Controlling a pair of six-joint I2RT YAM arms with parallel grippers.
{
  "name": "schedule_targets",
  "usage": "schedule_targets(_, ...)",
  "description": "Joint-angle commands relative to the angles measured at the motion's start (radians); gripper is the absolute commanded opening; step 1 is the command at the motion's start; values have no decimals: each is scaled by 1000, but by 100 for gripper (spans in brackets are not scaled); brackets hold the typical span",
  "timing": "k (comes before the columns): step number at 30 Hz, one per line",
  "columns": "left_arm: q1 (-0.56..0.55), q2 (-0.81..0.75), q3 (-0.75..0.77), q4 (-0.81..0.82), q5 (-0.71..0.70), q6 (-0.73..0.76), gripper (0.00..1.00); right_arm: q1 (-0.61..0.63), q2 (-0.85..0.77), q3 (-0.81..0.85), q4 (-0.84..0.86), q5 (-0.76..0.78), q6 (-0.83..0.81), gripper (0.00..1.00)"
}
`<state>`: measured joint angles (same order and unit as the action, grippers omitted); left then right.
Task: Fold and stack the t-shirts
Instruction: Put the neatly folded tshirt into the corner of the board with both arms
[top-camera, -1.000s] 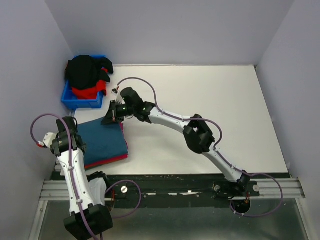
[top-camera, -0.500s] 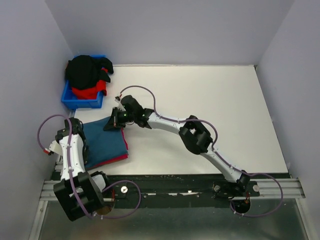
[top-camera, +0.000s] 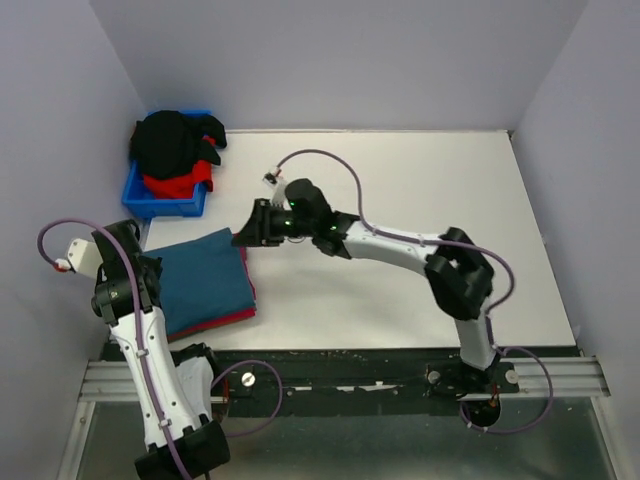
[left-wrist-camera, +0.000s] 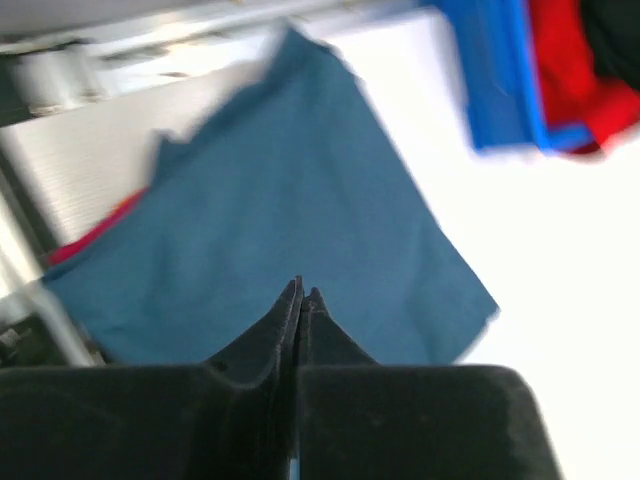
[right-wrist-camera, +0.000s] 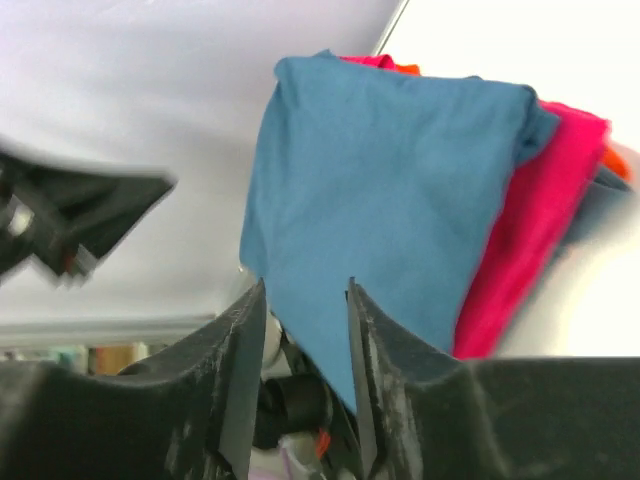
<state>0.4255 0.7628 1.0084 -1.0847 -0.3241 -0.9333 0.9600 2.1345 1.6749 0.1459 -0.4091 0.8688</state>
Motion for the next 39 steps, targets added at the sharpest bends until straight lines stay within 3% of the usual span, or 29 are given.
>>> schedule_targets(1, 2, -22, -100, 334, 606, 205, 20, -84, -290, -354, 230, 111, -22, 51)
schedule_targets(2, -1, -36, -149, 444, 748, 202, 26, -107, -339, -409, 219, 115, -34, 53)
schedule_targets(3, -20, -55, -189, 530, 810, 162, 36, -134, -396, -464, 199, 127, -43, 63)
schedule_targets(6, -112, -126, -272, 687, 743, 108, 65, -223, -557, -628, 153, 151, -79, 89)
schedule_targets(7, -161, -140, -286, 709, 691, 108, 80, -248, -620, -686, 141, 165, -99, 99)
schedule_targets(8, -210, -138, -294, 726, 647, 111, 93, -271, -689, -743, 123, 183, -125, 100)
schedule_targets(9, -255, -123, -303, 746, 620, 113, 99, -292, -743, -785, 103, 197, -154, 100)
schedule_targets(18, -678, 168, -329, 1009, 384, 106, 99, -357, -1244, -1062, -120, 553, -387, 100)
schedule_targets(23, -853, 369, -291, 1124, 290, 178, 99, -360, -1424, -1184, -190, 708, -392, 100)
schedule_targets(27, -947, 467, -301, 1244, 251, 260, 99, -360, -1518, -1274, -193, 797, -384, 100)
schedule_targets(34, -1019, 434, -454, 1491, 221, 462, 99, -360, -1553, -1362, -126, 895, -387, 100)
schedule_targets(39, -1022, 388, -478, 1480, 258, 501, 99, -360, -1529, -1339, -144, 938, -378, 100)
